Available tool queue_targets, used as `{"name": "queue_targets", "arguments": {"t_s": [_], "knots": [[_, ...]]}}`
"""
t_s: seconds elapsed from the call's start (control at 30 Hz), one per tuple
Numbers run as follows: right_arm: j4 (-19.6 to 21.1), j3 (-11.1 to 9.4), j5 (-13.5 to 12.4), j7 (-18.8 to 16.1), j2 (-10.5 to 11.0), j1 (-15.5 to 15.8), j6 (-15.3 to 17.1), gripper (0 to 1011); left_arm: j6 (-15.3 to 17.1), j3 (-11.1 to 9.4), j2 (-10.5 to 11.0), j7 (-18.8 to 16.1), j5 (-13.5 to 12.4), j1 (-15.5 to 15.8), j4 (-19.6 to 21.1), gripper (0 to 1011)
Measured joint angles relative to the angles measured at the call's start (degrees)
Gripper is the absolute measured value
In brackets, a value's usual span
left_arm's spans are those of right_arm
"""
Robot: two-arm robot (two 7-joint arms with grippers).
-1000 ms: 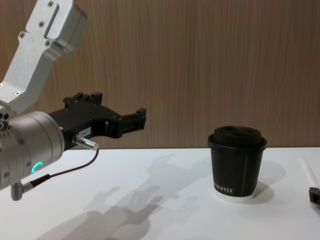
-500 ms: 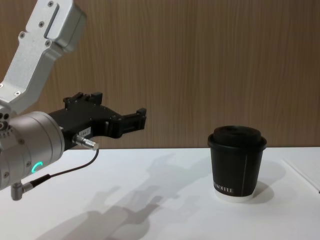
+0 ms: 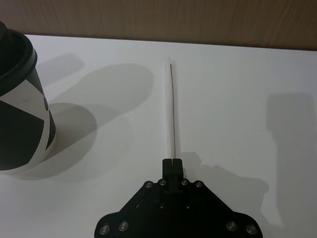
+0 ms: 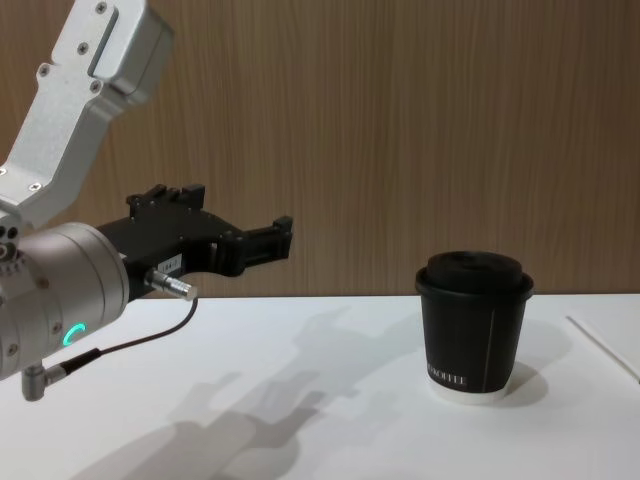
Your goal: Pick up the straw with one hand, pass it to the other hand, and insert it into the cup.
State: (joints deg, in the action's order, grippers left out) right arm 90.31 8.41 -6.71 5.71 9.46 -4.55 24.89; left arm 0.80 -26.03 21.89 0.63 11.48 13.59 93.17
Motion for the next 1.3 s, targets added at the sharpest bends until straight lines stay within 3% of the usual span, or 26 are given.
{"name": "queue_targets", "arguments": {"t_s": [0.27, 0.6, 1.03, 1.3], "knots": [[0.77, 0.06, 1.10, -0.51, 1.19, 0.36, -2.65, 0, 0.00, 0.00, 0.00, 0.00, 0.00, 0.00, 0.00, 1000], [2.80, -0.07, 2.54, -4.26, 5.32, 0.91, -8.62, 0, 0.00, 0.00, 0.00, 0.00, 0.00, 0.00, 0.00, 999], [5.32, -0.82, 2.95, -13.48, 12.53, 0.55, -18.20, 0, 0.00, 0.00, 0.00, 0.00, 0.00, 0.00, 0.00, 1000], [5.95, -0.85, 2.25, -18.52, 15.31, -0.69, -22.10, 0, 0.00, 0.00, 0.00, 0.00, 0.00, 0.00, 0.00, 1000]]}}
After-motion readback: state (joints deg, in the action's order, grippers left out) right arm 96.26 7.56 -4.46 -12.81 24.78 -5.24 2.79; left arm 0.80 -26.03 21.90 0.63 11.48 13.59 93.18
